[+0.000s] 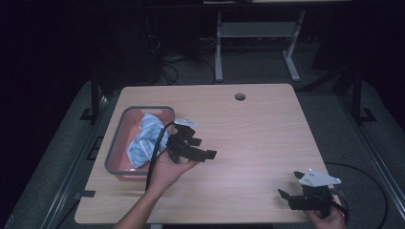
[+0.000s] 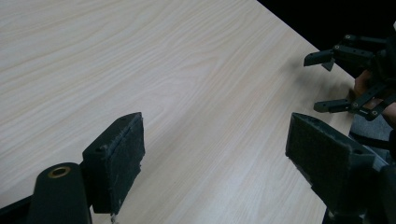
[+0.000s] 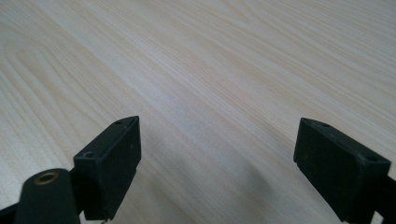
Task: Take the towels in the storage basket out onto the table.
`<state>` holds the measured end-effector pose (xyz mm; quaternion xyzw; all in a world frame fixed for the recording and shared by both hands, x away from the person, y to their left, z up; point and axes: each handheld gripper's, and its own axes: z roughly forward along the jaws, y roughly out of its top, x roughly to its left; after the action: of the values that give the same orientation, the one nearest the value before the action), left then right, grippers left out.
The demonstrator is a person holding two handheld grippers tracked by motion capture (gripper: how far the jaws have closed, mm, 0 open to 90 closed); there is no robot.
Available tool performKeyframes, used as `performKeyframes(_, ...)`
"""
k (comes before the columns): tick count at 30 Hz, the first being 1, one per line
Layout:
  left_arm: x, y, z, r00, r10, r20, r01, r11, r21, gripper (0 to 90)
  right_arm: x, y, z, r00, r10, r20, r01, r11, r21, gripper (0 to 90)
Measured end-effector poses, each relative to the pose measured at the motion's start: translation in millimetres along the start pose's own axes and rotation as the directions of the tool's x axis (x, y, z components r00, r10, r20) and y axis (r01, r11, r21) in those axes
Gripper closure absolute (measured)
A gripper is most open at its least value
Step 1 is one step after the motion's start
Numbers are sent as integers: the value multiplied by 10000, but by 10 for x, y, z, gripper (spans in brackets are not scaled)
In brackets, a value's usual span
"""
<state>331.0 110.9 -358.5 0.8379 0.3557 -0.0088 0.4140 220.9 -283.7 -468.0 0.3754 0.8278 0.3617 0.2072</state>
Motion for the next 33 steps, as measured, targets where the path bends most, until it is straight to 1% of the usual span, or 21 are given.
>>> performKeyframes(2, 45, 14, -47, 9998, -78, 163, 78, 10000, -4, 190, 0, 0, 2, 10000, -4, 6, 4, 10000, 7, 144)
performKeyframes(3, 56, 18, -63, 9998, -121, 179, 121, 9999, -18, 189, 0, 0, 3, 10000, 10, 16, -10, 10000, 26, 144)
performKeyframes(4, 75, 21, -90, 9998, -152, 159, 153, 9999, -71, 189, -4, -1, 6, 10000, 37, -1, -37, 10000, 2, 144)
performKeyframes(5, 96, 27, -115, 9999, -98, 121, 99, 9999, -100, 189, -4, -1, 6, 10000, 37, -1, -37, 10000, 2, 144)
performKeyframes(6, 109, 32, -136, 9998, -175, 128, 177, 9998, -99, 189, -6, -3, 6, 10000, 26, 1, -26, 10000, -3, 144)
performKeyframes(7, 129, 37, -158, 9999, -132, 22, 133, 9998, -115, 190, -6, -3, 4, 10000, 32, -1, -32, 10000, -1, 144)
performKeyframes(8, 158, 45, -199, 9998, -221, -32, 221, 9997, -126, 191, -7, -4, 4, 10000, 42, 5, -42, 10000, 7, 144)
performKeyframes(11, 193, 56, -238, 9995, -288, -146, 285, 9995, -169, 193, -7, -2, 8, 10000, 31, 16, -31, 10000, 50, 144)
performKeyframes(13, 244, 62, -290, 9991, -427, -67, 425, 9987, -275, 194, -5, 1, 12, 10000, 20, -1, -20, 10000, 67, 144)
performKeyframes(16, 321, 56, -343, 9979, -646, -17, 645, 9975, -297, 195, 0, 4, 11, 10000, 17, 10, -17, 10000, 51, 144)
performKeyframes(20, 384, 48, -409, 9973, -705, -207, 699, 9971, -286, 192, 1, 5, 21, 10000, 28, -38, -27, 10000, 93, 144)
performKeyframes(22, 408, 53, -442, 9972, -720, -201, 715, 9971, -276, 193, 2, 7, 23, 10000, 28, -32, -28, 10000, 93, 144)
performKeyframes(23, 416, 57, -462, 9970, -712, -296, 703, 9971, -308, 194, 4, 8, 23, 10000, 25, -46, -24, 10000, 90, 144)
performKeyframes(26, 455, 62, -511, 9963, -766, -383, 754, 9966, -338, 198, 3, 8, 25, 10000, -31, -36, 31, 10000, 77, 144)
performKeyframes(27, 473, 63, -530, 9962, -739, -458, 727, 9970, -280, 198, 3, 8, 27, 10000, -28, -42, 29, 10000, 87, 144)
performKeyframes(33, 600, 35, -647, 9915, -1022, -811, 991, 9942, -416, 203, 5, 10, 28, 10000, -27, -57, 28, 10000, 92, 144)
